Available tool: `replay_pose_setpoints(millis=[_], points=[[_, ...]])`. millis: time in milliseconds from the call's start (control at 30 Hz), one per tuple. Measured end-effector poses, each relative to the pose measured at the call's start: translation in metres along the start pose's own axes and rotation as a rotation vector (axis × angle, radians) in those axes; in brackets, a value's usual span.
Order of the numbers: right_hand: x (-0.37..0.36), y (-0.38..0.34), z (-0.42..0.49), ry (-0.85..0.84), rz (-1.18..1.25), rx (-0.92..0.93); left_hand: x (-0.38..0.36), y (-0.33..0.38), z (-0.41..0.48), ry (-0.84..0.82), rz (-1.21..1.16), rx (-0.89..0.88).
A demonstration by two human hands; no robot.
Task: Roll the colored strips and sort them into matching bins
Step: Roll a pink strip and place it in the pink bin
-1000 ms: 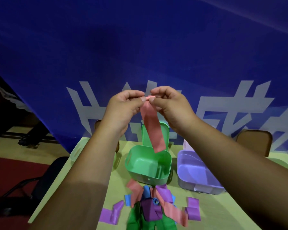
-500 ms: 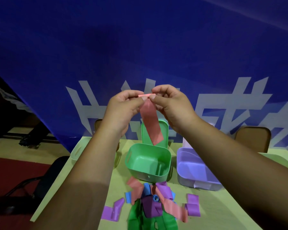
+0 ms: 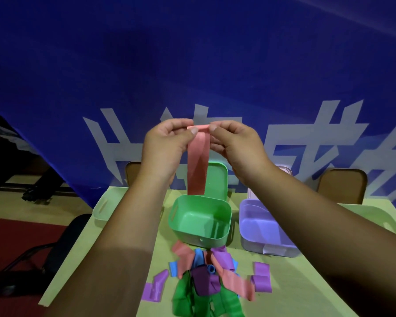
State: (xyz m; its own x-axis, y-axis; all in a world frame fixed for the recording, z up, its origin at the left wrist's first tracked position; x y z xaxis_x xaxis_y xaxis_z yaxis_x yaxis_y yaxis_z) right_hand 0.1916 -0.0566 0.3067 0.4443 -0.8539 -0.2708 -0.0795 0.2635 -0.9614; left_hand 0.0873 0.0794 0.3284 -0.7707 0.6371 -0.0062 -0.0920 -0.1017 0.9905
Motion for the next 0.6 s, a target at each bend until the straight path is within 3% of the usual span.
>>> replay_pose_setpoints(millis=[133,333,600], points=[[0.003,0.002,0.0,0.111,-0.06,0.013,-0.001,-0.001,0.003,0.104,0.071,-0.066],[-0.001,-0.009,-0.003,0.085,-0.102,0.018,-0.01,0.011,-0.003,0.142,0.226,-0.269],[0.002,-0.015,-0.001,0.08,-0.137,-0.011,-0.019,0.022,-0.011,0.165,0.25,-0.309]])
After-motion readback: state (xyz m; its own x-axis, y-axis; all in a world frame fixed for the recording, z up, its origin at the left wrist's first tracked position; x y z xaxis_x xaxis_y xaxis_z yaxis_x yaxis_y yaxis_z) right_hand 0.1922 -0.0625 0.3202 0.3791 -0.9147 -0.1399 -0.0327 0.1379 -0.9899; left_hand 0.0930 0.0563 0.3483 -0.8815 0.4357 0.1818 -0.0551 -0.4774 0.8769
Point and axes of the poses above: each hand's wrist, its own z-axis towards the middle knuckle, its own x-axis out of the back of the hand, y = z × x, the point moved 3 cm from there along z, towards the middle knuckle, and after that the axes turned 6 degrees about y, right-handed, at the moved point
